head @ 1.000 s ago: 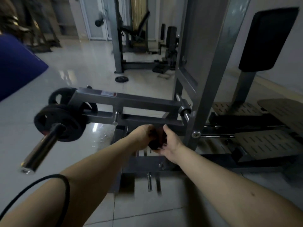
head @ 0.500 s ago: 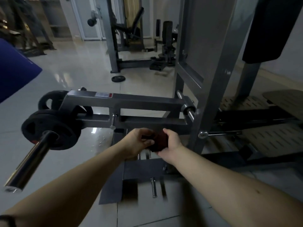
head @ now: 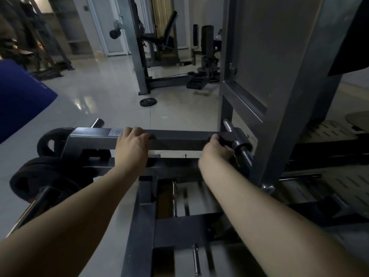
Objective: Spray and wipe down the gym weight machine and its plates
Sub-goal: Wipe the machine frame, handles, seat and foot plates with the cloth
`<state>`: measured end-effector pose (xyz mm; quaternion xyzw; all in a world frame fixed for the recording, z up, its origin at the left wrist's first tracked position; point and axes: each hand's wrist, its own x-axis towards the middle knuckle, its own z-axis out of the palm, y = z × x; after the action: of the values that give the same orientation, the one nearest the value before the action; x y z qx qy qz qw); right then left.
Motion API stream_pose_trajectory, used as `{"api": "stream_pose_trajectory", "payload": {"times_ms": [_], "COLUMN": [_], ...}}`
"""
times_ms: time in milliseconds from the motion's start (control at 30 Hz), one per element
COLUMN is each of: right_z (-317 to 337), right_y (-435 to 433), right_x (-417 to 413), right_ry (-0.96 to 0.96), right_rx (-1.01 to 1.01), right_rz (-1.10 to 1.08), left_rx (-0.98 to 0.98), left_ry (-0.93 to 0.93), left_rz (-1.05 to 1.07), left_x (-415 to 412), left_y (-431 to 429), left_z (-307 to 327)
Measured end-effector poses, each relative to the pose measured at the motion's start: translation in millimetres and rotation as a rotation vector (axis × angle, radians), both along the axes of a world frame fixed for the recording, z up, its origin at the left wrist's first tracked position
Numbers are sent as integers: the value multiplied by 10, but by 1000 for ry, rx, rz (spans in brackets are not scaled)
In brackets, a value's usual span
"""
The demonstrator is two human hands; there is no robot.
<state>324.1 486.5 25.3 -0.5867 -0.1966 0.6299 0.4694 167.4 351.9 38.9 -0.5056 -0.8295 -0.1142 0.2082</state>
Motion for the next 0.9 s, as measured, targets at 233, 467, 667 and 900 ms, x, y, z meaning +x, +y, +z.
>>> {"api": "stream_pose_trajectory", "payload": {"times_ms": [233,467,667,900], "right_z": [-24,-213,-3,6], "right_y": [-411,188,-234,-789], "right_x": [-523,224,-410,-1090], "right_ry": [169,-4,48,236], "right_rx": [-96,52,-89,-107], "right_rz": [376,44,187,476], "left_rx": [176,228,292,240], "left_ry": [57,83,91,110], "left_rz": [-64,-44,2,79], "left_x": [-176,-198,-333,-656], "left_y": [81,91,-82,-388], "left_z": [-65,-178,-161,-82]}}
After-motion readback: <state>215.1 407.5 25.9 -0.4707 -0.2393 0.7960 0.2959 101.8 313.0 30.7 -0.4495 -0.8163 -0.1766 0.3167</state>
